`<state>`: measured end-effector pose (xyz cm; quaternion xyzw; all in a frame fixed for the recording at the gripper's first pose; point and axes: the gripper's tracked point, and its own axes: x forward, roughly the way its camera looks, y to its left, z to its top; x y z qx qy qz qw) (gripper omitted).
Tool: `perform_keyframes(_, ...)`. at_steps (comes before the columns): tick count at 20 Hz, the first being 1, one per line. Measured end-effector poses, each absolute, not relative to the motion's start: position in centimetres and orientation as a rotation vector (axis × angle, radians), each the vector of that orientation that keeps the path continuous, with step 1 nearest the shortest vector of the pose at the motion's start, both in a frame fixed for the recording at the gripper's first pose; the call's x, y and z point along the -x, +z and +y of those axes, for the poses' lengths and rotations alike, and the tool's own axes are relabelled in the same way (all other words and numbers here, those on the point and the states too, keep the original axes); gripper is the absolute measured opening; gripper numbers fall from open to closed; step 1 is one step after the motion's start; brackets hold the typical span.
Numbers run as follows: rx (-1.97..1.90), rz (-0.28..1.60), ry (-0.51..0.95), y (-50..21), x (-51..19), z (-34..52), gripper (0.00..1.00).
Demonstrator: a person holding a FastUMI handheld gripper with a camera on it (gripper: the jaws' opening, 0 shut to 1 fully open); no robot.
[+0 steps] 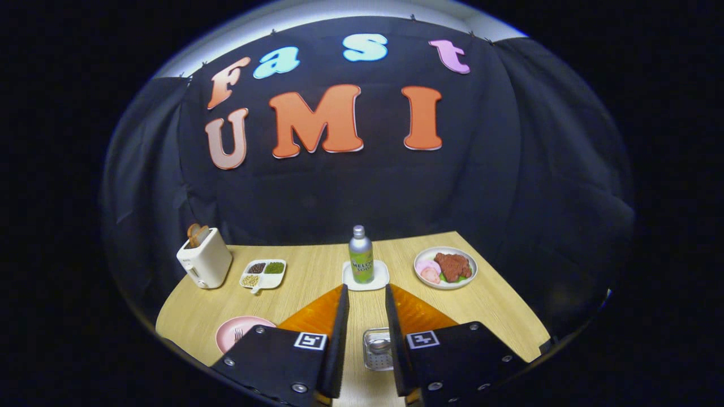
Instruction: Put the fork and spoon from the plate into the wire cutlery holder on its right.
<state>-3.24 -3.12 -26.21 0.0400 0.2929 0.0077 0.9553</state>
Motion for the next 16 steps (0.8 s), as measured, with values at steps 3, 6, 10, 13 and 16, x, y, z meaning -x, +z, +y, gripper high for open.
perform_keyframes(3,-0.042,0.519,0.039,-24.9,3.2,-0.9,0.59)
perform_keyframes(6,-0.055,0.430,0.097,-23.2,3.2,2.3,0.78)
perform_keyframes(10,-0.014,0.276,0.195,-20.9,3.2,7.3,0.84)
perform_keyframes(13,-0.001,0.272,0.258,-21.7,3.6,11.2,0.88)
perform_keyframes(16,-0.031,0.327,0.305,-23.7,4.4,14.9,0.92)
